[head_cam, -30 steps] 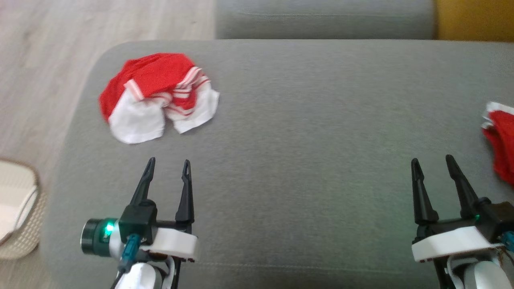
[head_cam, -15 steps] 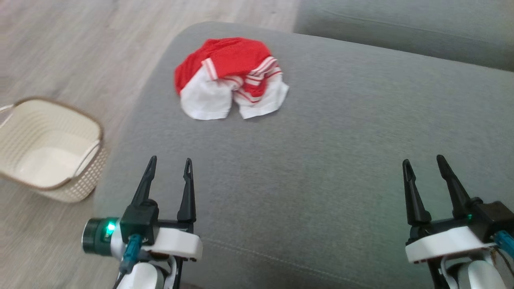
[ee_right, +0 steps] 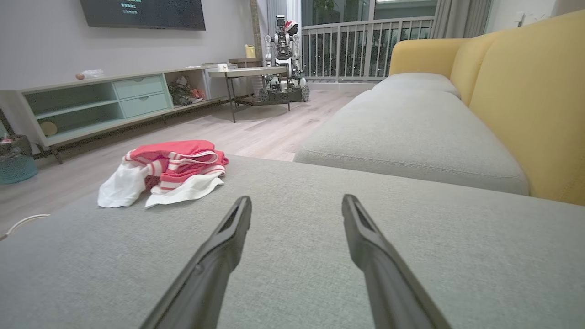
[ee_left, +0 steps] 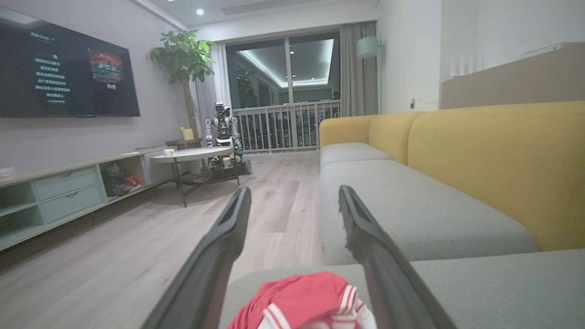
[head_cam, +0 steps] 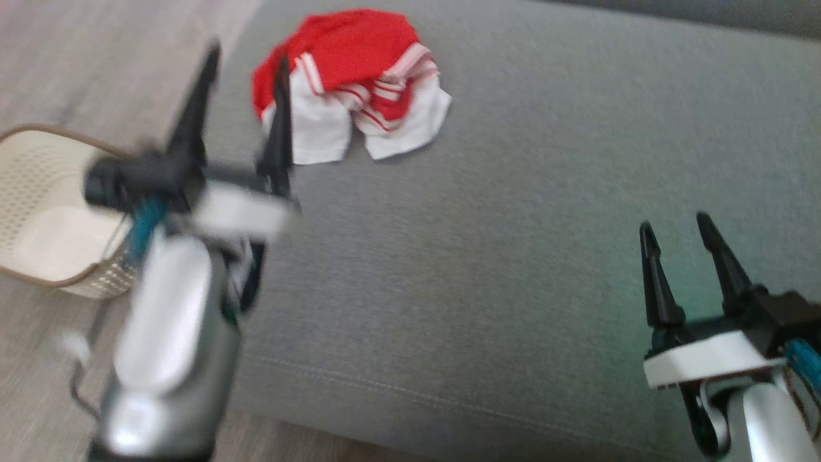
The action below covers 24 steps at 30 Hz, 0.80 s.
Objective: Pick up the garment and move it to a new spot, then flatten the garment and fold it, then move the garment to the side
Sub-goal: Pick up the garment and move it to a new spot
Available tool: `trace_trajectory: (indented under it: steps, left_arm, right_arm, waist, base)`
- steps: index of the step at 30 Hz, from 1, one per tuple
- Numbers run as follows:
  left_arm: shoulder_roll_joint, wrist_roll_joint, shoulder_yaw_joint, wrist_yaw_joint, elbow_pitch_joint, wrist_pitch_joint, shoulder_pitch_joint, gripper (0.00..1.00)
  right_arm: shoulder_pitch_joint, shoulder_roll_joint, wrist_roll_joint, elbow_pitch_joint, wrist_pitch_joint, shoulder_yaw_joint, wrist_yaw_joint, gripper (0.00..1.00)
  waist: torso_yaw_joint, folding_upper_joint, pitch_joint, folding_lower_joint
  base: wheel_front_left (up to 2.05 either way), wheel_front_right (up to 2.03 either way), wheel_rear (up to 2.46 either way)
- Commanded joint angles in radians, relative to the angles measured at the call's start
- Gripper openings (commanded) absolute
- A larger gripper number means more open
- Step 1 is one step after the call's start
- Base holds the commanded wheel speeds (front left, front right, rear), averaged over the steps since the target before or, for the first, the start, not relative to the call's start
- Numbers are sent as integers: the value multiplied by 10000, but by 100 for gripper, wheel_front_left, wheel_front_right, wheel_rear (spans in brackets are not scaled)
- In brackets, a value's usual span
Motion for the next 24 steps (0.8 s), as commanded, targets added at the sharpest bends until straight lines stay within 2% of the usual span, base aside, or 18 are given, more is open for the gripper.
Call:
trace_trajectory:
  steps: [1, 5, 8, 16, 24]
  left_arm:
    - [225, -192, 471, -174, 116, -45, -609, 100]
    - [489, -1009, 769, -1060, 2270, 840, -2761, 100]
    - [737, -1402, 839, -1382, 3794, 1855, -4313, 100]
    - [1221, -2251, 620, -1692, 6982, 4499, -6908, 100]
    - [1732, -2254, 332, -1672, 9159, 5564, -7587, 100]
  right_arm:
    - [-409, -70, -129, -399, -93, 260, -4, 100]
    - [-794, -70, -458, -428, -93, 347, -4, 100]
    - [-1110, -70, -593, -495, -93, 314, -4, 100]
    - [-1596, -70, -882, -663, -93, 281, -4, 100]
    - [-2104, -70, -821, -849, -93, 390, -4, 100]
  waist:
    - [-542, 0, 542, 0]
    - [-1193, 0, 1195, 0]
    - [-1653, 0, 1664, 0]
    - [-2510, 0, 2699, 0]
    - [-3084, 0, 3486, 0]
  base:
    - [0, 0, 0]
    - [0, 0, 0]
    - [0, 0, 0]
    - [0, 0, 0]
    - [0, 0, 0]
